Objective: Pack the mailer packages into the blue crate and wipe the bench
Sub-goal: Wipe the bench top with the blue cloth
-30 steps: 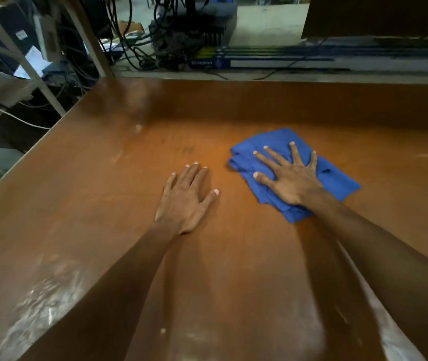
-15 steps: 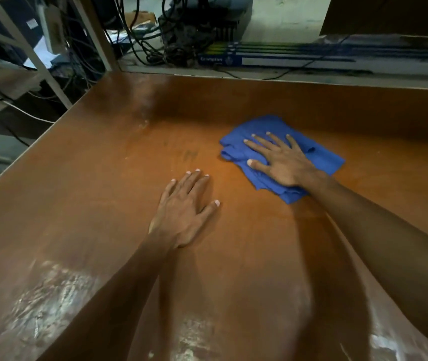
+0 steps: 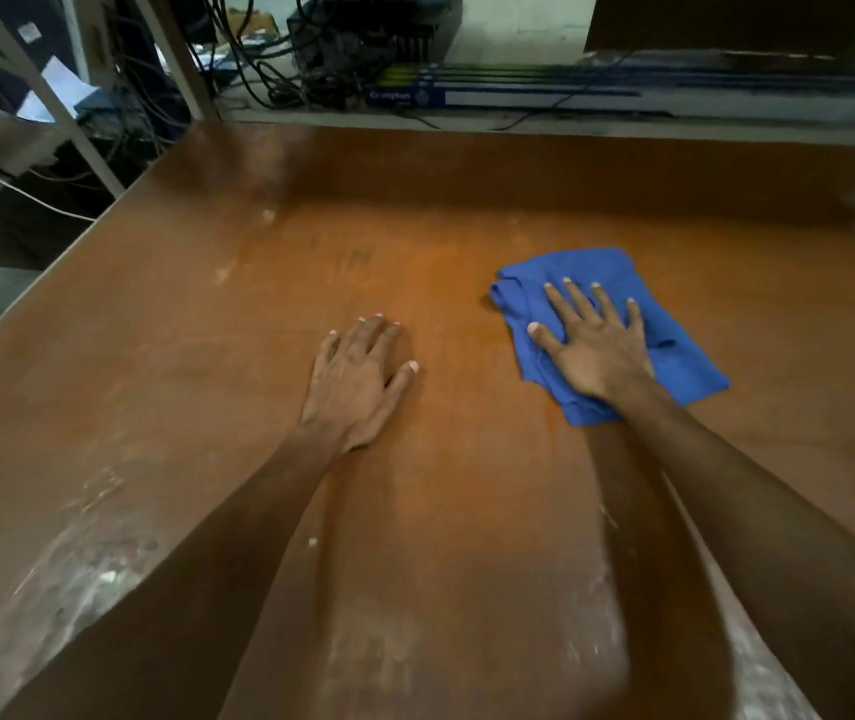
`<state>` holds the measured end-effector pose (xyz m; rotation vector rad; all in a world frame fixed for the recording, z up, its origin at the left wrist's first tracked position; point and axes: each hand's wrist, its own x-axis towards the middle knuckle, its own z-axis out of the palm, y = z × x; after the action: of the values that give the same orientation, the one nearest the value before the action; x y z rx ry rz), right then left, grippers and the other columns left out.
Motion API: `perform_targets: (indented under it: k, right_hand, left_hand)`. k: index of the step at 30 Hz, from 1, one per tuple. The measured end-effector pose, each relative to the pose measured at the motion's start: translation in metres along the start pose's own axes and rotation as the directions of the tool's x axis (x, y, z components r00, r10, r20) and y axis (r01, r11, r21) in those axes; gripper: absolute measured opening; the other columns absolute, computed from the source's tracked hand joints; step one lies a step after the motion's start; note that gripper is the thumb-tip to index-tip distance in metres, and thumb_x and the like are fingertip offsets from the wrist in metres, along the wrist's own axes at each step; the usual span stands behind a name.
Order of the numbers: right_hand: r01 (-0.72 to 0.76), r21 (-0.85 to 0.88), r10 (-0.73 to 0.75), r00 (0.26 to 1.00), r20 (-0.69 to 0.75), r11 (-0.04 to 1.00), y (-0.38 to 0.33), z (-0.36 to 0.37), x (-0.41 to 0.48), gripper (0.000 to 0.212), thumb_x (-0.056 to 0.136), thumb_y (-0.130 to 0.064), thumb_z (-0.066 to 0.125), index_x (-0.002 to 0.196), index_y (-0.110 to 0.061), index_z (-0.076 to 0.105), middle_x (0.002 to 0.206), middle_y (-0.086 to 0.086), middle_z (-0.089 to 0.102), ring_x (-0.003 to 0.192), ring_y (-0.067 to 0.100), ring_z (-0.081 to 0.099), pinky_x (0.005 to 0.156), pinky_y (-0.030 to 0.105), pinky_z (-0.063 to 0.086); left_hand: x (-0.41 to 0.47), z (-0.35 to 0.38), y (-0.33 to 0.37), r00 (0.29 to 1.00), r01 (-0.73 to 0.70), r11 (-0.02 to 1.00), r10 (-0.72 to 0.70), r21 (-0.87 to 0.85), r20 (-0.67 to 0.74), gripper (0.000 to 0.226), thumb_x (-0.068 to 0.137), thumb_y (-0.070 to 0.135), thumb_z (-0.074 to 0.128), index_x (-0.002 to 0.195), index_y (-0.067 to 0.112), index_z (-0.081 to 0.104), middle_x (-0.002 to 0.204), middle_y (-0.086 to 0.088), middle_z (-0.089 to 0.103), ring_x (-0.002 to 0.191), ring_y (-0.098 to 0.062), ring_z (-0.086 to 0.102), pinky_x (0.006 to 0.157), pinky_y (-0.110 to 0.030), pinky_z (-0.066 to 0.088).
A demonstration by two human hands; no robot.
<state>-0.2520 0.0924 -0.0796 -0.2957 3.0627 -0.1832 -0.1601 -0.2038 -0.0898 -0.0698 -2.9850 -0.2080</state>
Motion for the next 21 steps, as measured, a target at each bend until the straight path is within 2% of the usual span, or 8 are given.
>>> perform_targets:
  k: [4, 6, 8, 10, 15, 17, 19, 21]
  right_hand:
    - [0.373, -0.057, -0.373, 0.928, 0.016, 0.926, -0.037, 0.011, -0.081, 0.069, 0.091, -0.073, 0.007, 0.153, -0.045, 0.001, 0.163, -0.019, 0.005, 0.151, 0.015, 0.003, 0.120, 0.052, 0.001]
    - [0.370, -0.041, -0.369, 0.929, 0.034, 0.928, -0.034, 0.009, -0.101, 0.068, 0.090, -0.075, 0.008, 0.152, -0.048, 0.000, 0.162, -0.020, 0.005, 0.151, 0.013, 0.003, 0.121, 0.051, 0.002]
    - [0.205, 0.014, -0.205, 0.978, 0.042, 0.979, -0.035, 0.007, -0.109, 0.067, 0.091, -0.074, 0.010, 0.153, -0.047, 0.001, 0.163, -0.019, 0.003, 0.151, 0.014, -0.001, 0.120, 0.053, -0.001]
    - [0.151, 0.000, -0.151, 0.988, 0.037, 0.989, -0.054, 0.009, -0.126, 0.067, 0.093, -0.072, 0.011, 0.154, -0.044, 0.000, 0.163, -0.018, 0.000, 0.152, 0.017, -0.003, 0.119, 0.054, -0.004]
    - [0.479, -0.019, -0.476, 0.876, 0.070, 0.878, -0.070, 0.015, -0.198, 0.064, 0.095, -0.071, 0.011, 0.152, -0.047, -0.006, 0.162, -0.020, -0.004, 0.150, 0.010, -0.006, 0.121, 0.048, -0.006]
    - [0.376, -0.018, -0.374, 0.925, 0.071, 0.926, -0.052, 0.012, -0.199, 0.066, 0.091, -0.075, 0.008, 0.152, -0.049, -0.004, 0.162, -0.021, -0.001, 0.151, 0.012, -0.003, 0.121, 0.050, -0.004]
    - [0.115, -0.018, -0.114, 0.992, 0.062, 0.993, -0.042, 0.012, -0.204, 0.069, 0.090, -0.075, 0.008, 0.153, -0.047, -0.001, 0.163, -0.019, 0.000, 0.152, 0.016, -0.001, 0.119, 0.053, -0.003]
    - [0.078, -0.046, -0.077, 0.997, 0.020, 0.996, -0.056, 0.015, -0.229, 0.070, 0.091, -0.073, 0.008, 0.154, -0.043, 0.001, 0.163, -0.017, 0.001, 0.152, 0.019, 0.000, 0.118, 0.055, -0.001]
  left_hand:
    - [-0.066, -0.006, 0.015, 1.000, 0.024, 1.000, -0.024, -0.012, -0.001, 0.069, 0.093, 0.063, 0.023, 0.150, 0.025, 0.034, 0.159, 0.000, 0.029, 0.148, -0.019, 0.024, 0.118, -0.047, 0.019]
    - [-0.095, -0.008, 0.016, 1.000, 0.011, 1.000, -0.011, 0.006, -0.004, 0.070, 0.093, 0.063, 0.025, 0.150, 0.024, 0.034, 0.159, -0.001, 0.030, 0.148, -0.020, 0.024, 0.118, -0.047, 0.019]
    - [-0.119, -0.012, 0.016, 1.000, 0.005, 1.000, -0.006, 0.016, 0.009, 0.071, 0.093, 0.064, 0.023, 0.151, 0.025, 0.033, 0.160, 0.000, 0.028, 0.148, -0.019, 0.022, 0.119, -0.047, 0.018]
    - [-0.137, -0.017, 0.014, 0.999, 0.038, 0.999, -0.038, -0.003, 0.026, 0.073, 0.092, 0.064, 0.018, 0.153, 0.026, 0.029, 0.162, 0.002, 0.024, 0.150, -0.016, 0.018, 0.120, -0.046, 0.015]
    - [-0.164, -0.019, 0.009, 1.000, 0.015, 0.999, -0.014, -0.040, 0.007, 0.070, 0.093, 0.053, 0.014, 0.154, 0.022, 0.030, 0.162, -0.002, 0.025, 0.150, -0.019, 0.019, 0.121, -0.043, 0.014]
    - [-0.167, -0.019, 0.008, 1.000, -0.009, 0.999, 0.010, -0.041, 0.011, 0.067, 0.096, 0.051, 0.017, 0.154, 0.021, 0.029, 0.162, -0.004, 0.025, 0.150, -0.020, 0.019, 0.122, -0.043, 0.014]
    - [-0.167, -0.018, 0.007, 0.999, -0.005, 0.999, 0.006, -0.037, 0.034, 0.062, 0.101, 0.050, 0.021, 0.156, 0.022, 0.025, 0.163, -0.002, 0.020, 0.151, -0.019, 0.015, 0.122, -0.043, 0.012]
    - [-0.166, -0.017, 0.008, 1.000, 0.000, 0.999, 0.001, -0.034, 0.031, 0.061, 0.102, 0.050, 0.026, 0.156, 0.022, 0.024, 0.163, -0.002, 0.020, 0.151, -0.019, 0.014, 0.122, -0.043, 0.012]
